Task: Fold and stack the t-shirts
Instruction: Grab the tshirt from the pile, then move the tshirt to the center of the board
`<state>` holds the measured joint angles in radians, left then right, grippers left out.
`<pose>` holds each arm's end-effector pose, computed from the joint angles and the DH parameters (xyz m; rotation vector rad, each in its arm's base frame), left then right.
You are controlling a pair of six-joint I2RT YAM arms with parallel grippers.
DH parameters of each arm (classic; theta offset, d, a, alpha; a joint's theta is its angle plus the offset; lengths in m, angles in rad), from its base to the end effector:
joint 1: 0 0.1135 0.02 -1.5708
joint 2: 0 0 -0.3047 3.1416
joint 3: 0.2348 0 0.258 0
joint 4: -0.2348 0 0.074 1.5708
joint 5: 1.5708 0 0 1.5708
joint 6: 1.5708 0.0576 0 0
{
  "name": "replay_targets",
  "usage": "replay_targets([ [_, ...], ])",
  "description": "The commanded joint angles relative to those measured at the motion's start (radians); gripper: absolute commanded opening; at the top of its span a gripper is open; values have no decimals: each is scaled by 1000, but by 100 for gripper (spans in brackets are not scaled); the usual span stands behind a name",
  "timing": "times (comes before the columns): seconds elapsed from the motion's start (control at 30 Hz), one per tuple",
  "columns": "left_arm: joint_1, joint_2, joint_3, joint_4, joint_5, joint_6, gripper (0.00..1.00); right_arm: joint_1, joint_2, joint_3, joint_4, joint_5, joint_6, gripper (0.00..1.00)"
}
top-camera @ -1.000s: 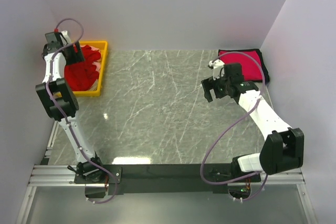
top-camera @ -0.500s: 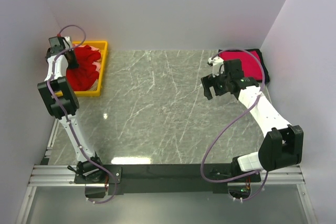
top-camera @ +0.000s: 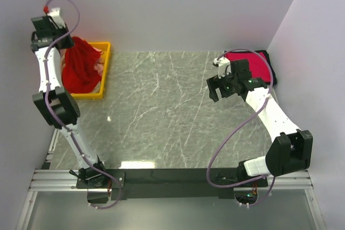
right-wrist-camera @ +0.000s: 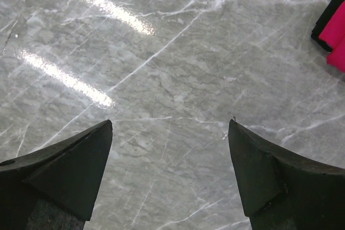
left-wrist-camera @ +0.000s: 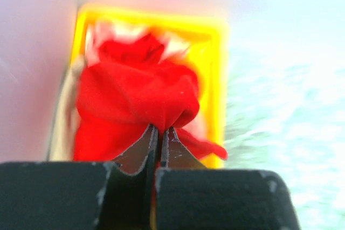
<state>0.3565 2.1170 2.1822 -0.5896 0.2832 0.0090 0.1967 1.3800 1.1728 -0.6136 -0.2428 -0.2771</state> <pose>0.5086 0.1722 0.3854 -0.1898 2.0644 -0.0731 0.3000 0.0739 0.3247 -0.6675 2.2793 0.2516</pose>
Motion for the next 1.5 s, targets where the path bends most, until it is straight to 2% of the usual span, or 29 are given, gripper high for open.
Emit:
replay_targets([
  [0.0, -37, -201, 105, 68, 193, -50, 0, -11, -50, 50, 28, -13, 19, 94],
  [0.17, -146, -348, 103, 77, 286, -96, 0, -23, -56, 71, 40, 14, 45, 95],
  [0.3, -281, -437, 90, 123, 313, -145, 0, -57, -59, 99, 37, 2, 73, 96],
  [0.5, -349, -506, 73, 221, 410, -326, 1, -102, -65, 120, 23, -7, 84, 96],
  [0.6, -349, -534, -13, 261, 505, -426, 1, -114, -75, 116, 17, -9, 76, 96],
  [0.67, -349, -583, -158, 240, 548, -426, 1, -117, -82, 110, 9, -16, 64, 96],
  [0.7, -337, -600, -218, 222, 585, -419, 6, -117, -84, 110, -9, -24, 53, 96],
  [0.77, -301, -643, -414, 180, 678, -364, 19, -117, -90, 107, -28, -50, 15, 97],
  [0.8, -250, -653, -479, 119, 703, -342, 38, -117, -93, 103, -47, -56, 1, 97],
  [0.83, -216, -664, -606, 85, 691, -324, 44, -117, -93, 99, -55, -62, -22, 97],
  [0.87, -179, -666, -663, 62, 683, -293, 50, -118, -91, 94, -64, -70, -30, 97],
  [0.9, -109, -658, -743, 15, 685, -262, 76, -117, -90, 91, -81, -81, -42, 97],
  [0.93, -90, -652, -757, -33, 666, -139, 86, -115, -85, 93, -96, -108, -54, 97],
  [1.0, -80, -637, -783, -143, 614, -26, 88, -94, -64, 99, -147, -141, -97, 96],
  [1.03, -80, -635, -797, -160, 607, 53, 88, -80, -53, 100, -159, -142, -106, 96],
  [1.13, -96, -649, -857, -185, 574, 161, 88, -11, 10, 119, -231, -133, -152, 94],
  [1.27, -189, -661, -910, -263, 556, 365, 81, 62, 114, 120, -301, -144, -188, 90],
  [1.3, -239, -684, -962, -263, 553, 403, 80, 78, 128, 111, -304, -136, -189, 90],
  [1.4, -349, -767, -1088, -150, 484, 466, 81, 138, 200, 94, -333, -139, -171, 89],
  [1.47, -477, -805, -1136, -25, 397, 493, 81, 158, 256, 94, -348, -151, -145, 87],
])
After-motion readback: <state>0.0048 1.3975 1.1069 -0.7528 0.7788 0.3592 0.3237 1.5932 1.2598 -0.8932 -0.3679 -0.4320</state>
